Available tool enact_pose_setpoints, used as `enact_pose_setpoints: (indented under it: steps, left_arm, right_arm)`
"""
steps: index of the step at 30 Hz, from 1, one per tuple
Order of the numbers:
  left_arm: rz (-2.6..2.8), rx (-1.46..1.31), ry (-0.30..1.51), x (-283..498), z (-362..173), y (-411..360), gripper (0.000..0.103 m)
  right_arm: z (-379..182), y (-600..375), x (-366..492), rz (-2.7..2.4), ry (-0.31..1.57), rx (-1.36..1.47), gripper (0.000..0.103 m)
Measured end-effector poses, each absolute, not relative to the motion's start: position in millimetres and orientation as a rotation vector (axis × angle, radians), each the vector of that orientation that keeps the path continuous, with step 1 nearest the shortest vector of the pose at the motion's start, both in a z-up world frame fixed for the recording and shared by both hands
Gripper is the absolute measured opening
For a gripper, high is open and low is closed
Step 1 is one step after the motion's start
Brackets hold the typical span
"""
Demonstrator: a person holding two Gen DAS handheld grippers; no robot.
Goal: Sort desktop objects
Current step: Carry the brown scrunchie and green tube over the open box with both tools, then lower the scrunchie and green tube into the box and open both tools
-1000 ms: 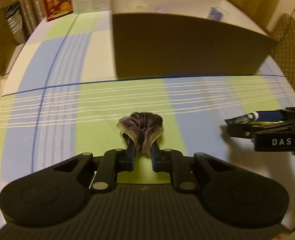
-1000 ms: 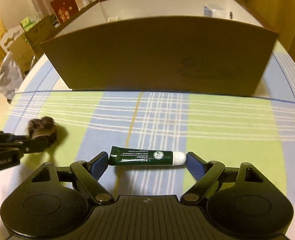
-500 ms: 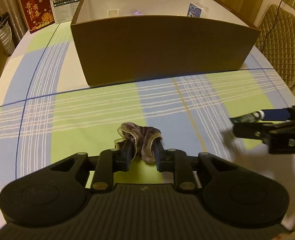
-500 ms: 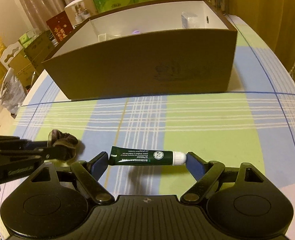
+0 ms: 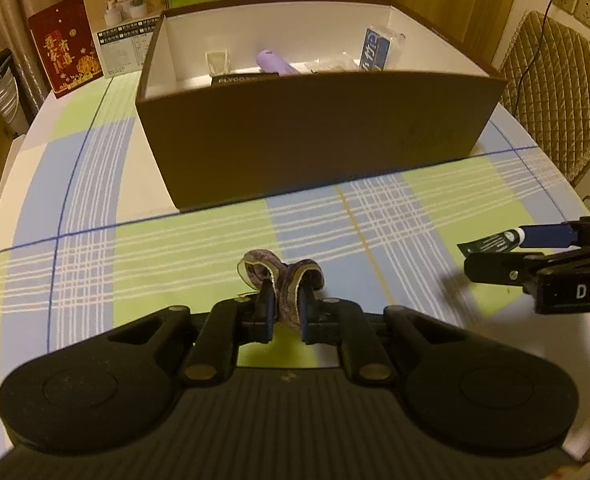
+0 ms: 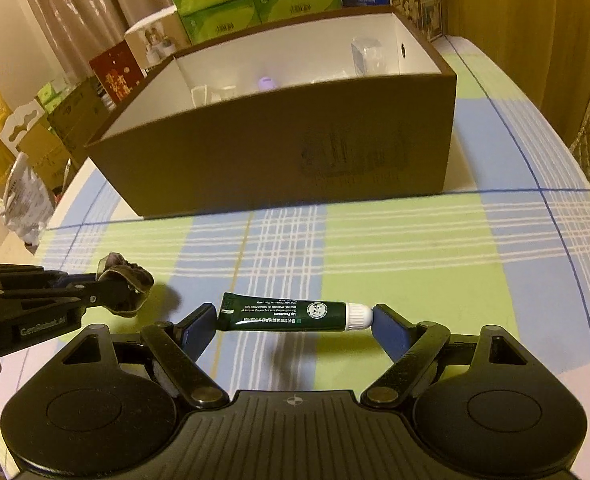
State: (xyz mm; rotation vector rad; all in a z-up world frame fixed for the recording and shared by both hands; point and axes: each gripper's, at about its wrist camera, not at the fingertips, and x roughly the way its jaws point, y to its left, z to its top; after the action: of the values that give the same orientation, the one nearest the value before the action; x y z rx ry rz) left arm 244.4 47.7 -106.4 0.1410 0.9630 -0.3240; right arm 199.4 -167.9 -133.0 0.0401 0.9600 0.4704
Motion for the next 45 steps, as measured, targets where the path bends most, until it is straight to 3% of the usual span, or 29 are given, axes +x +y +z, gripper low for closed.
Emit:
enact_pose_setpoints:
  steps: [21, 45]
  left_arm:
    - [-0.388, 0.072, 0.788, 317, -8, 14, 0.009]
    - [-0.413, 0.082, 1.057, 475, -90, -50, 0.012]
  right_arm:
    - [-43, -169, 258, 0.555, 0.711, 0.056, 0.081]
    - [-97, -141, 395, 0.544, 0.886, -0.116, 0.081]
